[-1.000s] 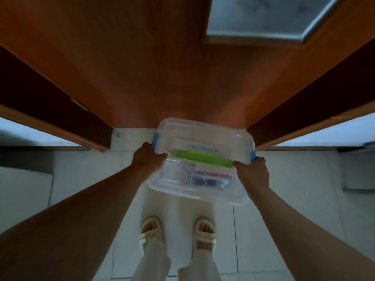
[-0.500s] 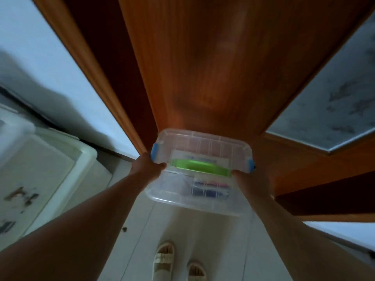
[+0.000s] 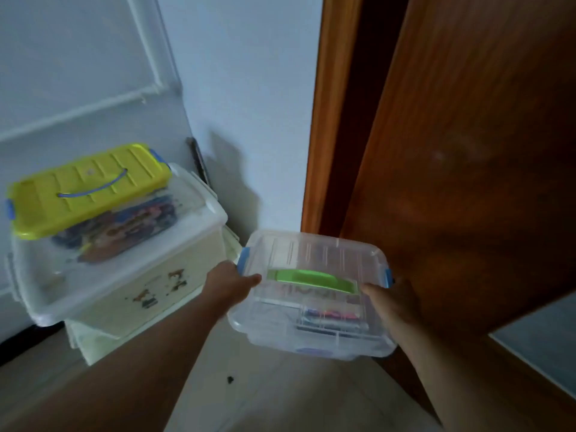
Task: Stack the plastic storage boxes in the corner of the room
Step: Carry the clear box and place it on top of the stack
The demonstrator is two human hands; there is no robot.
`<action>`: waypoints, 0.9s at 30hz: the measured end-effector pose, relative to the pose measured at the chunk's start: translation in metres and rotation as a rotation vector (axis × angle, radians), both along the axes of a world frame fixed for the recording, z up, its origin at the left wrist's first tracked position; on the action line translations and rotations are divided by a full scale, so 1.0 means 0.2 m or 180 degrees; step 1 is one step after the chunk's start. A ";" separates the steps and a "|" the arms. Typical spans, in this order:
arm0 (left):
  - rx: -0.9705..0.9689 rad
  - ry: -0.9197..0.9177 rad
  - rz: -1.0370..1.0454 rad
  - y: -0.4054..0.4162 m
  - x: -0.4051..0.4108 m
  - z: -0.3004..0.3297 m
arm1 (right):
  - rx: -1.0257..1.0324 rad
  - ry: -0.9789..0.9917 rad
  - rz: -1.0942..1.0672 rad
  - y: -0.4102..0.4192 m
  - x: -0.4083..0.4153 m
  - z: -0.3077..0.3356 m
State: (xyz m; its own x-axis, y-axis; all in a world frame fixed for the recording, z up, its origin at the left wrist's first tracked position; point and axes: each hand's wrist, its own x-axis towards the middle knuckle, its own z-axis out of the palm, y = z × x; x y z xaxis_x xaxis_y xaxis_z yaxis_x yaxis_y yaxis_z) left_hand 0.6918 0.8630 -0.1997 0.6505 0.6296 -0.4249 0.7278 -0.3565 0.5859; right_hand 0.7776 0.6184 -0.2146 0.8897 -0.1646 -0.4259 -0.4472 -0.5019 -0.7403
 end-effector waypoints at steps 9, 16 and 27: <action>0.0215 -0.0293 0.0659 0.46 -0.28 0.40 | 0.0077 -0.0511 0.0840 0.58 0.06 0.43; 0.0299 -0.0727 0.0951 0.91 -0.45 0.64 | 0.0034 -0.0790 0.1312 1.11 0.06 0.75; 0.0649 -0.0786 0.1181 1.50 -0.60 0.93 | -0.0073 -0.1192 0.1981 1.81 0.06 1.10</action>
State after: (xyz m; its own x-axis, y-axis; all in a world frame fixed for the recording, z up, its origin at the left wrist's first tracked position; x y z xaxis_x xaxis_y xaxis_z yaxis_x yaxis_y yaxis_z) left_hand 0.5718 1.1621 -0.0139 0.4323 0.8923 -0.1301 0.6756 -0.2249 0.7022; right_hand 0.7889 0.9798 0.0060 0.9068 0.4145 -0.0769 0.2077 -0.5981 -0.7741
